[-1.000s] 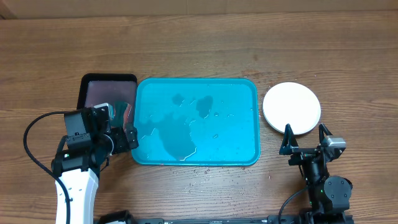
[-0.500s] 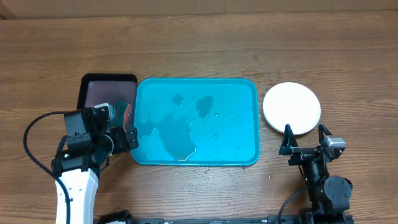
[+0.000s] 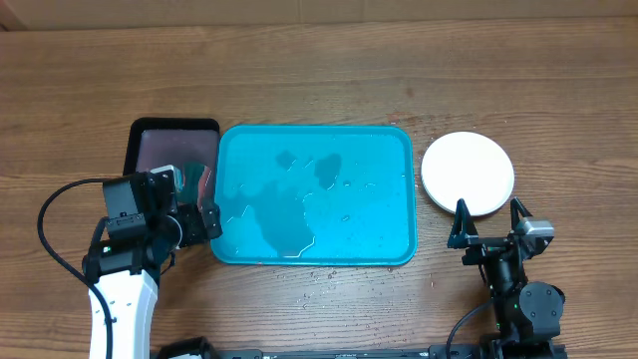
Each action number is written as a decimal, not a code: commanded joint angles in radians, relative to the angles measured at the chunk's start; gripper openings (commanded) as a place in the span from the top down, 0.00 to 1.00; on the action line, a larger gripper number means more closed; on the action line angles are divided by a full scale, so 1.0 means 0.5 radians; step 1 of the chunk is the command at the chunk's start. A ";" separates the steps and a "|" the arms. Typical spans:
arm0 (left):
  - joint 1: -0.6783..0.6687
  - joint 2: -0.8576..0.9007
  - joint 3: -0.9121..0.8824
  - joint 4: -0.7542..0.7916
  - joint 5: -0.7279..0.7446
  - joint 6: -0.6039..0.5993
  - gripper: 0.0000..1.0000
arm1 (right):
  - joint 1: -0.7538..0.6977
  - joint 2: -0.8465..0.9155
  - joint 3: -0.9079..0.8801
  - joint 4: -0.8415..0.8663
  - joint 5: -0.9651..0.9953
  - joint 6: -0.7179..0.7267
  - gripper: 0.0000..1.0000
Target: Clean dirty plates on tray and stack at the side
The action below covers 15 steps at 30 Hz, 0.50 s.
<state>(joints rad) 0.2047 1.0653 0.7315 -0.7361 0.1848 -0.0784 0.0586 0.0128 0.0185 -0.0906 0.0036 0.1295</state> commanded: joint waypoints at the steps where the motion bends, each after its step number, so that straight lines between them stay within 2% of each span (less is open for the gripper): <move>1: -0.005 0.012 -0.007 0.001 0.031 -0.014 0.00 | -0.015 -0.015 -0.021 0.012 -0.010 -0.012 0.00; 10: -0.054 -0.228 -0.011 -0.021 0.027 -0.005 0.00 | -0.015 -0.015 -0.021 0.012 -0.009 -0.012 0.00; 15: -0.199 -0.544 -0.127 0.242 -0.081 0.009 0.00 | -0.015 -0.015 -0.021 0.012 -0.010 -0.012 0.00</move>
<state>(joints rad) 0.1413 0.8787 0.7059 -0.6571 0.1757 -0.0776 0.0586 0.0128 0.0185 -0.0895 0.0036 0.1295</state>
